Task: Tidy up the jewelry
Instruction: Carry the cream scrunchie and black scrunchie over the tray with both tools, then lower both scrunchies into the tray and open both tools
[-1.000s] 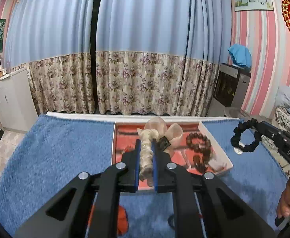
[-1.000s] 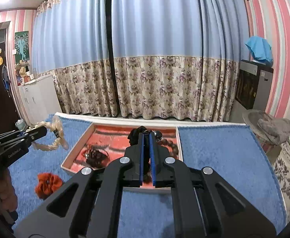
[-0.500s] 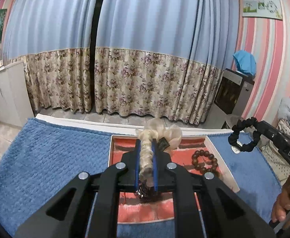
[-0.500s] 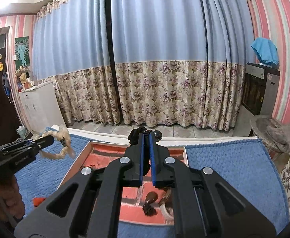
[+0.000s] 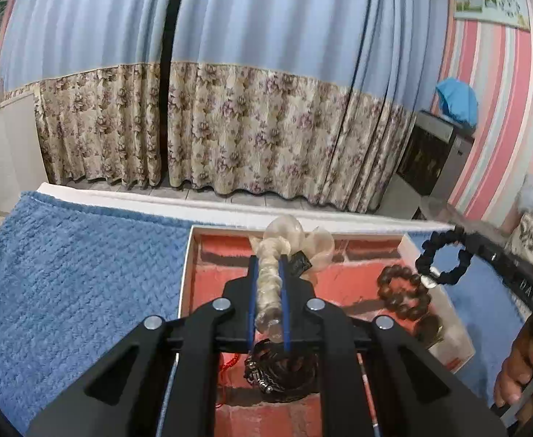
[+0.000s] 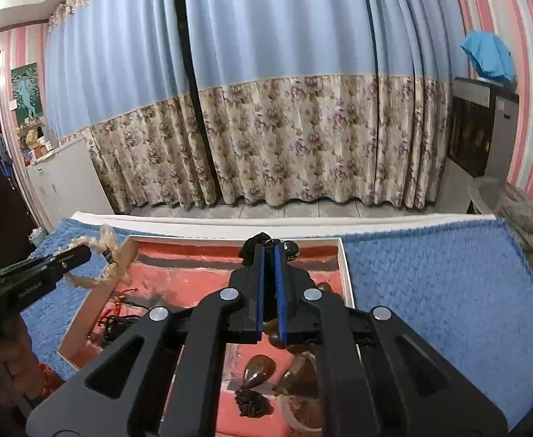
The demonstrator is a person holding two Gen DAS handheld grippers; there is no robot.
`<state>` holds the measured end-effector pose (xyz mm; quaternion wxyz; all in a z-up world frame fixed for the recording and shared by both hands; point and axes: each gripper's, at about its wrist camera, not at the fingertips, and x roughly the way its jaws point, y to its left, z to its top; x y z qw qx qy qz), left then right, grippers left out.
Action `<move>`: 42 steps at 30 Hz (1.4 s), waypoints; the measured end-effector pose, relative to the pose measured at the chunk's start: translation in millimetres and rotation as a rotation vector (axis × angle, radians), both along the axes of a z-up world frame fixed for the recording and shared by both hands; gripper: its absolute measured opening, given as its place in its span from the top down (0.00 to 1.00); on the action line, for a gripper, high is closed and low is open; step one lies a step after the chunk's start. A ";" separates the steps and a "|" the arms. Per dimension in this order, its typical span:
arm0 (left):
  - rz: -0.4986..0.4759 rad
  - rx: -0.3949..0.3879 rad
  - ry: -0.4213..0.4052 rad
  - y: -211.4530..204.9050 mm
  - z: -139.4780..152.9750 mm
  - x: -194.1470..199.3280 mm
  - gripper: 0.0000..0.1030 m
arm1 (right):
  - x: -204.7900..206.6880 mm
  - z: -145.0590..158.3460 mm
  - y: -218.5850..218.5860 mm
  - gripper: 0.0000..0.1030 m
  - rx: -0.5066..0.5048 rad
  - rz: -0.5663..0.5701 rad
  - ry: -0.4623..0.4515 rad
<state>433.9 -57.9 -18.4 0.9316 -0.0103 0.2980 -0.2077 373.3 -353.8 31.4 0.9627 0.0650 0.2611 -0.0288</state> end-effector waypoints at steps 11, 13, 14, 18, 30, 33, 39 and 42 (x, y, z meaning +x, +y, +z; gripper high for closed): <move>0.016 0.032 0.040 -3.9 -25.9 7.9 0.90 | 11.8 -30.7 -0.3 0.93 -0.008 0.001 0.072; 0.018 0.040 0.044 -3.8 -28.4 8.8 0.90 | 13.4 -35.3 0.1 0.93 -0.006 -0.003 0.084; 0.019 0.044 0.047 -3.6 -29.6 9.7 0.90 | 13.9 -36.8 1.0 0.93 -0.006 -0.001 0.088; 0.022 0.054 0.057 -3.6 -34.2 11.0 0.90 | 15.2 -39.1 2.4 0.93 -0.014 0.006 0.095; 0.031 0.083 0.093 -7.5 -48.0 20.5 0.89 | 19.8 -49.3 -0.6 0.93 -0.051 -0.012 0.134; 0.031 0.092 0.099 -7.9 -51.4 22.1 0.89 | 20.6 -50.9 -0.1 0.93 -0.051 -0.011 0.138; 0.028 0.106 0.116 -9.7 -58.9 24.3 0.89 | 22.7 -54.4 -1.2 0.93 -0.054 -0.018 0.151; 0.025 0.113 0.126 -12.3 -62.4 24.5 0.89 | 23.7 -57.5 -1.0 0.93 -0.057 -0.019 0.162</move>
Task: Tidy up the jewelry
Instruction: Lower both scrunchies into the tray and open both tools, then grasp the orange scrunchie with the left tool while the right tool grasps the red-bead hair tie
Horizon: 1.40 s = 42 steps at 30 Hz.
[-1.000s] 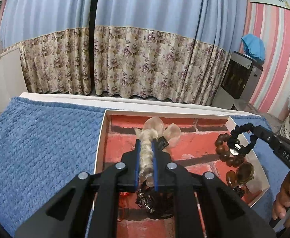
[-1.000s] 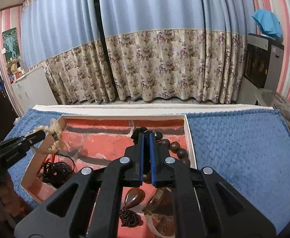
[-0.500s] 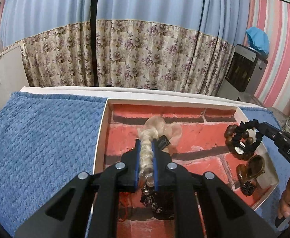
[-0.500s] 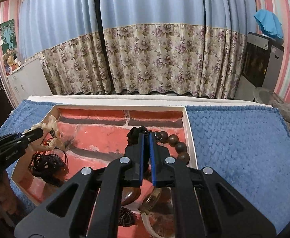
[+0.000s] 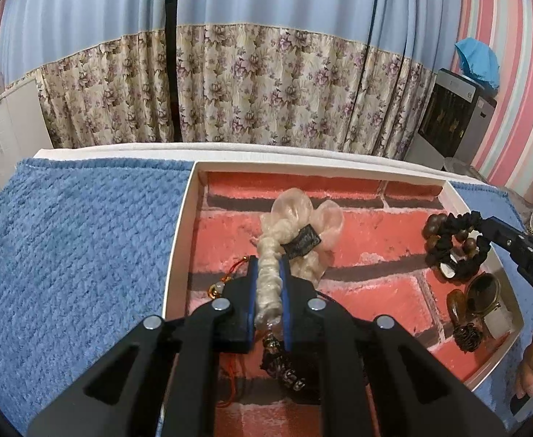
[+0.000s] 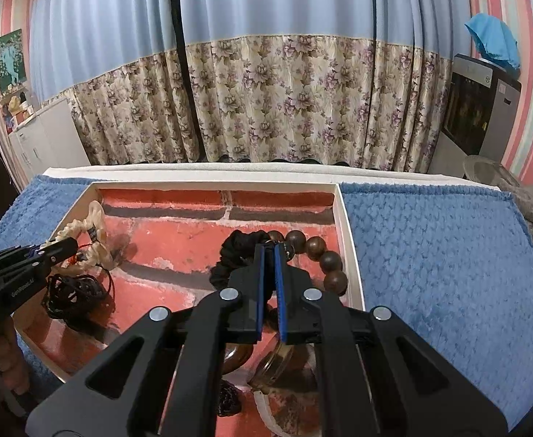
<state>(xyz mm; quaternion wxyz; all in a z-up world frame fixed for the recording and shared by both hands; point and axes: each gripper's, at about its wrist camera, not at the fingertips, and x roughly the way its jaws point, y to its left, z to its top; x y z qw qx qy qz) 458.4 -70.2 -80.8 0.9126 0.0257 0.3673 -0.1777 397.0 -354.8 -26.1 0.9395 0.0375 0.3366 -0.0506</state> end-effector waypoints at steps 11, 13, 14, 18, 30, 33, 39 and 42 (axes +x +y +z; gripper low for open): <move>0.009 0.033 0.012 -1.3 -7.4 3.8 0.87 | 5.4 -14.1 -1.1 0.93 -0.023 -0.023 0.069; 0.012 0.046 0.011 -2.7 -8.2 3.4 0.86 | 5.4 -14.8 -1.5 0.93 -0.025 -0.025 0.070; 0.015 0.049 0.012 -3.0 -8.1 3.4 0.83 | 5.6 -15.5 -1.9 0.91 -0.026 -0.027 0.073; 0.059 0.031 -0.020 2.1 1.3 1.0 0.53 | 3.5 -12.0 -3.7 0.65 -0.034 -0.036 0.055; 0.073 -0.074 -0.185 37.6 98.9 -42.2 0.35 | -83.6 118.7 -13.5 0.37 -0.060 -0.079 -0.248; 0.061 -0.075 -0.246 48.6 123.9 -69.5 0.33 | -111.7 135.1 -9.8 0.35 -0.066 -0.070 -0.285; 0.086 0.013 -0.281 100.0 124.8 -121.7 0.33 | -150.7 111.4 1.3 0.35 -0.028 -0.044 -0.233; 0.125 0.030 -0.221 130.8 93.1 -137.9 0.33 | -160.4 85.3 11.6 0.35 -0.008 -0.042 -0.175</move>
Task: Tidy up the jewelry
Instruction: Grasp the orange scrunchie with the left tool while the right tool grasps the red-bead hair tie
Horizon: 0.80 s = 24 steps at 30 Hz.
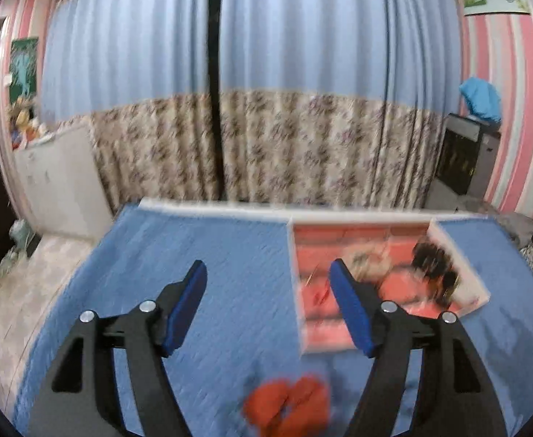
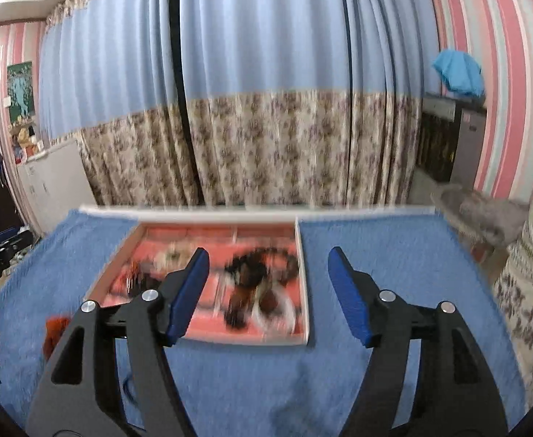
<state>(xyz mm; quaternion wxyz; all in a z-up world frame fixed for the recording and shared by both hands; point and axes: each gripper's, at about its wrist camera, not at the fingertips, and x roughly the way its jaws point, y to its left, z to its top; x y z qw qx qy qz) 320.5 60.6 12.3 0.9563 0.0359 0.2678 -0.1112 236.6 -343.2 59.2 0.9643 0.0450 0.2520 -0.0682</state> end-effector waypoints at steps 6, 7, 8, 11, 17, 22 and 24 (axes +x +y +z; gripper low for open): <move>0.043 -0.017 0.129 29.7 -70.3 -31.4 0.33 | -10.1 -65.6 55.0 0.35 0.026 0.102 0.154; 0.040 -0.024 0.142 30.3 -76.9 -35.0 0.33 | -9.9 -72.7 63.5 0.35 0.024 0.116 0.172; 0.032 -0.033 0.158 30.1 -83.8 -40.1 0.33 | -11.5 -81.1 73.8 0.35 0.020 0.131 0.189; 0.002 -0.053 0.163 21.9 -87.8 -51.4 0.33 | -15.6 -98.9 94.9 0.35 0.017 0.155 0.228; -0.051 0.000 0.178 -5.1 -100.3 -52.3 0.31 | -21.5 -110.2 105.4 0.35 0.023 0.156 0.253; -0.055 -0.001 0.231 -13.5 -117.2 -34.6 0.32 | -19.4 -117.6 109.5 0.35 -0.002 0.152 0.273; -0.070 -0.011 0.246 -13.5 -119.9 -30.8 0.49 | -15.4 -122.9 109.1 0.35 -0.011 0.140 0.288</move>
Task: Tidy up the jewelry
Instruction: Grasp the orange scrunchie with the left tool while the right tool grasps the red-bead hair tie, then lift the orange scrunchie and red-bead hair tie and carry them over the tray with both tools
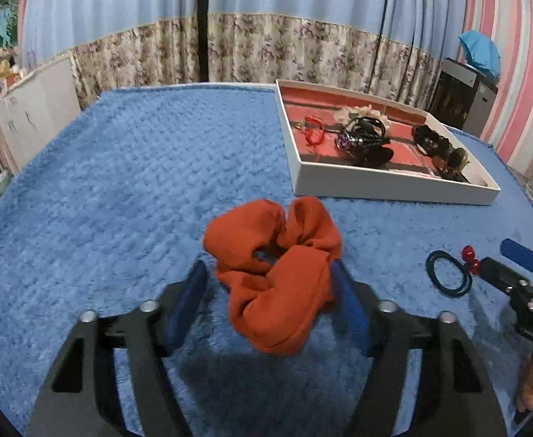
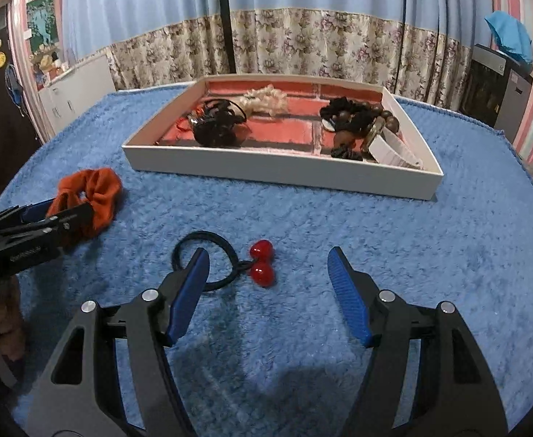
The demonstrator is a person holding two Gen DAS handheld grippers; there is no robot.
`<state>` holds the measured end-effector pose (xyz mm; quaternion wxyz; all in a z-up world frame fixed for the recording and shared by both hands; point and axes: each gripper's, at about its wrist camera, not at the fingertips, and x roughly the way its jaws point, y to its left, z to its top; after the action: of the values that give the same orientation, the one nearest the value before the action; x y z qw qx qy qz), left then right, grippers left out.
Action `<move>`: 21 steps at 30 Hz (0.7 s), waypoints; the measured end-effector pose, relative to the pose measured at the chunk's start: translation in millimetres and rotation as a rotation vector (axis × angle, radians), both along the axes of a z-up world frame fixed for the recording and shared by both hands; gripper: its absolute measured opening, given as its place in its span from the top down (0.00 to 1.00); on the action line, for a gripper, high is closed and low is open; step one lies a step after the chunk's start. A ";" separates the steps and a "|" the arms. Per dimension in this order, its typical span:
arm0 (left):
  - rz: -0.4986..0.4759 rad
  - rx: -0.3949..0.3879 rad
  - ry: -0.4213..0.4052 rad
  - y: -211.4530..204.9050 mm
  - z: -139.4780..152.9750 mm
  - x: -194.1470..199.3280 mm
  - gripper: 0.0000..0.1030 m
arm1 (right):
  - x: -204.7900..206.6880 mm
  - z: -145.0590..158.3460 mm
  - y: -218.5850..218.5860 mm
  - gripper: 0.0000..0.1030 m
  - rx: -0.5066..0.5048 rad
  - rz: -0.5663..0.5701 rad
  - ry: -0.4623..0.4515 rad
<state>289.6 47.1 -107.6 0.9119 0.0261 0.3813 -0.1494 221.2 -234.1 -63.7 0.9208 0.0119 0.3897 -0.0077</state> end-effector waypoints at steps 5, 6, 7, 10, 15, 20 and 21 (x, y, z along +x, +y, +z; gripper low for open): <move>-0.025 0.021 0.005 -5.1 -3.6 -0.9 0.64 | 12.8 -10.4 2.6 0.43 -0.027 0.005 0.046; -0.029 0.031 0.003 -6.9 -4.2 -1.2 0.64 | 15.4 -12.4 2.0 0.43 -0.028 0.005 0.056; -0.032 0.037 0.002 -8.1 -4.4 -1.1 0.64 | 17.6 -14.6 2.0 0.44 -0.029 0.005 0.070; -0.033 0.036 0.002 -8.2 -4.7 -1.2 0.64 | 20.8 -18.7 1.3 0.47 -0.024 0.014 0.091; -0.030 0.028 0.003 -6.8 -5.5 -0.7 0.64 | 19.2 -18.3 -1.8 0.79 0.003 0.027 0.081; -0.027 0.032 0.000 -5.7 -5.6 -1.0 0.64 | 17.4 -16.6 -3.9 0.83 0.031 0.038 0.068; -0.027 0.028 0.001 -4.9 -5.5 -0.7 0.64 | 16.1 -15.3 -4.6 0.83 0.039 0.040 0.059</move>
<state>288.9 42.2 -113.1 0.9093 0.0441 0.3833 -0.1562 237.3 -238.7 -79.0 0.9085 0.0219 0.4169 0.0178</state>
